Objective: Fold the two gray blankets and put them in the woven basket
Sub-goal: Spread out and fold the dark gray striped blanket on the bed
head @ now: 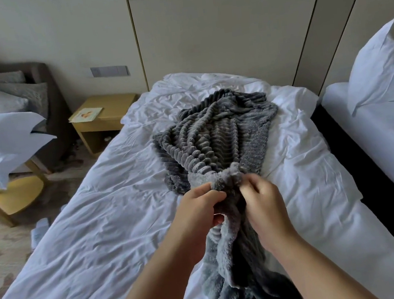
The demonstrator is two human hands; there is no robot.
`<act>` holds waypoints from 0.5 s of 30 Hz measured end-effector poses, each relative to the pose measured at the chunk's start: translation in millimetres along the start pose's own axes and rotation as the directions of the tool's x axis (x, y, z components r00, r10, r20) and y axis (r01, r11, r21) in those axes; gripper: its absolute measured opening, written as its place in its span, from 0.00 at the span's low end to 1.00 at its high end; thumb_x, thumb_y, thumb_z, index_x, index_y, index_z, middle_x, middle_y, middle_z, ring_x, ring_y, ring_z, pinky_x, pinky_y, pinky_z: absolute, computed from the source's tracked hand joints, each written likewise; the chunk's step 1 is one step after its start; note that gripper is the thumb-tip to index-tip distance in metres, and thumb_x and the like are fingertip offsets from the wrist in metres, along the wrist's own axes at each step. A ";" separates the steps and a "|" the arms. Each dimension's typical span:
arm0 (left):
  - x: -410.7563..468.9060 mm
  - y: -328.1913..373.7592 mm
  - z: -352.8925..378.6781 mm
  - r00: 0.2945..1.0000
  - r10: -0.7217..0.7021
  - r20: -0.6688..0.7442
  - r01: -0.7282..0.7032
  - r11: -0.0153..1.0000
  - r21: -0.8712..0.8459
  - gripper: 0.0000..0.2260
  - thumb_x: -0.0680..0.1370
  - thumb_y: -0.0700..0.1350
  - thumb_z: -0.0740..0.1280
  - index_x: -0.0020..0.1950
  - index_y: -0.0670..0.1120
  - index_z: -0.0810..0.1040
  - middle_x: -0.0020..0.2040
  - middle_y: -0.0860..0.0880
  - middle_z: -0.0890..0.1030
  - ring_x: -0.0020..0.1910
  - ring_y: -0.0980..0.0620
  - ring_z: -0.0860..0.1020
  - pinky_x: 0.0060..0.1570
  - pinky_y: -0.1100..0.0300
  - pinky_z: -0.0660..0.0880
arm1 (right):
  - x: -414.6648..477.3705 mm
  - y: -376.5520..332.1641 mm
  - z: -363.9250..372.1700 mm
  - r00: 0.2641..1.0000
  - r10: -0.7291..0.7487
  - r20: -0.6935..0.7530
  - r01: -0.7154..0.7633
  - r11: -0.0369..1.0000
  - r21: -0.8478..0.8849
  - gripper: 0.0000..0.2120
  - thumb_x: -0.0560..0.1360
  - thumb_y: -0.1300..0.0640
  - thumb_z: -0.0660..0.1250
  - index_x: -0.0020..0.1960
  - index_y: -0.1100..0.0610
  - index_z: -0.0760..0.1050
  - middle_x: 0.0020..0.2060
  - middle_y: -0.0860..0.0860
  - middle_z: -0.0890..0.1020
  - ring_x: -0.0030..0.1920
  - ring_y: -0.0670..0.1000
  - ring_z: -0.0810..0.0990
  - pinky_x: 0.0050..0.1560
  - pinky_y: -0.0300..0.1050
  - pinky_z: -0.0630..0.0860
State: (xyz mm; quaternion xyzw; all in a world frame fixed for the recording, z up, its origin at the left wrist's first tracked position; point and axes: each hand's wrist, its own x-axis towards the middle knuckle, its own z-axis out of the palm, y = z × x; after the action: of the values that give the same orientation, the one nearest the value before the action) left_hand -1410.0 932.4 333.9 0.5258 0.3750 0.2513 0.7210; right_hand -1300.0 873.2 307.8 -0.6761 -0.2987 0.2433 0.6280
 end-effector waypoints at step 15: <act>-3.0 -3.1 -2.2 0.996 -0.010 -0.088 0.006 0.999 -0.044 0.15 0.73 0.30 0.64 0.39 0.47 0.85 0.30 0.50 0.79 0.29 0.57 0.77 0.32 0.65 0.77 | 18.3 -21.5 -22.6 0.974 -0.061 -0.219 0.046 0.996 -0.074 0.09 0.74 0.55 0.62 0.36 0.54 0.73 0.34 0.47 0.78 0.40 0.51 0.76 0.44 0.43 0.69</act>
State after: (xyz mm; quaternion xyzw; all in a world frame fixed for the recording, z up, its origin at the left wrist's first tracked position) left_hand -1413.6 930.4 331.4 0.4968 0.4030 0.2794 0.7161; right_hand -1273.3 871.0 332.1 -0.7117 -0.2532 0.1391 0.6403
